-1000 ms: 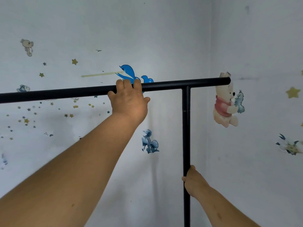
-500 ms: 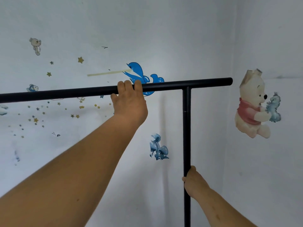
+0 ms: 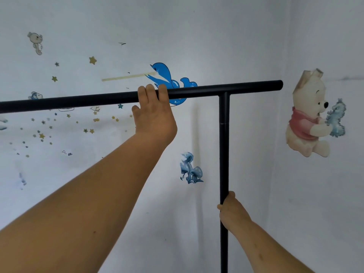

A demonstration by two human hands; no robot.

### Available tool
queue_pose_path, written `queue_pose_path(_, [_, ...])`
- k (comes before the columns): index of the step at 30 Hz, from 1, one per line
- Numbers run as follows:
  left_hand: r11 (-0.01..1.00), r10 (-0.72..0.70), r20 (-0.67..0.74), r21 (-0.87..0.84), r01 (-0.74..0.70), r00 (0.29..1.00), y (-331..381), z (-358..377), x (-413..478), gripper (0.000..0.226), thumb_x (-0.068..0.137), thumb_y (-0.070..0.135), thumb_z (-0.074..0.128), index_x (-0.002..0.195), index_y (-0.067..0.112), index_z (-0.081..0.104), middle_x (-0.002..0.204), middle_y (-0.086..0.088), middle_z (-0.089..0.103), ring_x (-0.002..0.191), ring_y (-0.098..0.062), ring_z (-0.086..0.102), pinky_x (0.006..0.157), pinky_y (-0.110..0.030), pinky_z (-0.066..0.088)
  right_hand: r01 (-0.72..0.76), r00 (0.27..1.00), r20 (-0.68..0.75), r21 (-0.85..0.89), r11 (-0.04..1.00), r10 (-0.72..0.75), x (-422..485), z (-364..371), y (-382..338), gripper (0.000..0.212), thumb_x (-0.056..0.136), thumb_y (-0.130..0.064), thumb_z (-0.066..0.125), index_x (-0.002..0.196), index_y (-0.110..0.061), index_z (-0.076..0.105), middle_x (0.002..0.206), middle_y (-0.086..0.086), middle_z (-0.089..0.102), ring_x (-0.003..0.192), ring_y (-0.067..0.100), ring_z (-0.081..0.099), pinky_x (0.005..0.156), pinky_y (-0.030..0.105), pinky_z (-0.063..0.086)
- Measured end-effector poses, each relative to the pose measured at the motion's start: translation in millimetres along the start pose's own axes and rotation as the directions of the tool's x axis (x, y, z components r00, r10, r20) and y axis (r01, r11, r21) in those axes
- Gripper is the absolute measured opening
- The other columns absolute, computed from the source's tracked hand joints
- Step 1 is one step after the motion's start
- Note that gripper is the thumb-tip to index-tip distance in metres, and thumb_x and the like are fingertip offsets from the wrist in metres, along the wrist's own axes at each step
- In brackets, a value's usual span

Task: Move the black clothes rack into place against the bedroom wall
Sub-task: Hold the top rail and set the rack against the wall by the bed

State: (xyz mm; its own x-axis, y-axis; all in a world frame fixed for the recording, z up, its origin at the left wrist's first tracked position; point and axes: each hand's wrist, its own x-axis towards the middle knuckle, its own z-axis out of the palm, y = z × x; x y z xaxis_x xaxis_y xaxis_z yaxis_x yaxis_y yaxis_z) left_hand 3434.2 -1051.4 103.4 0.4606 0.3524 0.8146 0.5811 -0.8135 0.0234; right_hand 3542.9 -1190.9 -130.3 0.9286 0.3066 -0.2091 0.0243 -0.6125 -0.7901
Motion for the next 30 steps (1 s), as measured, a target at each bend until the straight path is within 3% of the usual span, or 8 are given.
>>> queue_pose_path(4, [1.0,0.013,-0.001,-0.008,-0.013,1.0,-2,-3,-5,0.079,0.081,0.018,0.061,0.145,0.012,0.016,0.148,-0.015,0.024,0.142,-0.034,0.014,0.096,-0.049,0.038,0.055,0.992,-0.108,-0.066,0.996,-0.062,-8,2,5,0.028,0.099,-0.015,0.041,0.127,-0.009,0.041,0.082,-0.001,0.053,0.073,0.015,0.051,0.075,0.033,0.046])
queue_pose_path(9, [0.998,0.053,0.027,0.02,-0.053,0.998,-11,-6,-16,0.084,0.085,0.02,0.056,0.15,0.013,0.003,0.155,-0.013,0.013,0.146,-0.033,0.003,0.098,-0.049,0.038,0.021,0.996,-0.081,-0.09,0.996,-0.028,-16,3,4,0.028,0.1,-0.007,0.033,0.127,-0.007,0.038,0.121,0.005,0.063,0.089,0.018,0.052,0.092,0.036,0.047])
queue_pose_path(12, [0.998,0.063,0.033,0.016,-0.063,0.997,-15,-11,-20,0.086,0.085,0.02,0.055,0.15,0.013,0.0,0.156,-0.013,0.011,0.146,-0.033,0.001,0.098,-0.048,0.039,0.059,0.991,-0.115,-0.095,0.994,-0.07,-27,4,6,0.03,0.096,-0.014,0.044,0.125,-0.004,0.041,0.1,0.009,0.055,0.084,0.022,0.05,0.076,0.034,0.044])
queue_pose_path(15, [0.998,0.068,0.029,0.014,-0.068,0.997,-15,-16,-24,0.088,0.084,0.019,0.056,0.15,0.013,-0.001,0.156,-0.013,0.012,0.146,-0.033,0.002,0.097,-0.047,0.041,0.045,0.991,-0.127,-0.039,0.998,-0.049,-38,10,7,0.035,0.093,-0.016,0.049,0.124,-0.002,0.04,0.095,0.009,0.049,0.084,0.024,0.049,0.073,0.034,0.041])
queue_pose_path(25, [0.997,0.072,0.072,-0.03,-0.07,0.995,-12,-27,-28,0.088,0.084,0.018,0.055,0.151,0.014,-0.002,0.158,-0.013,0.007,0.147,-0.032,-0.002,0.099,-0.046,0.039,0.042,0.988,-0.15,-0.025,0.999,-0.045,-59,17,16,0.036,0.091,-0.015,0.05,0.123,-0.004,0.038,0.097,0.01,0.05,0.084,0.025,0.051,0.072,0.034,0.042])
queue_pose_path(30, [0.994,0.076,0.043,-0.076,-0.073,0.996,-10,-24,-54,0.082,0.087,0.025,0.053,0.151,0.014,0.004,0.161,-0.014,0.0,0.147,-0.032,0.001,0.103,-0.048,0.036,0.046,0.991,-0.123,0.023,0.999,-0.043,-70,20,13,0.05,0.091,-0.016,0.052,0.134,-0.002,0.031,0.118,0.019,0.054,0.101,0.033,0.056,0.079,0.036,0.044])
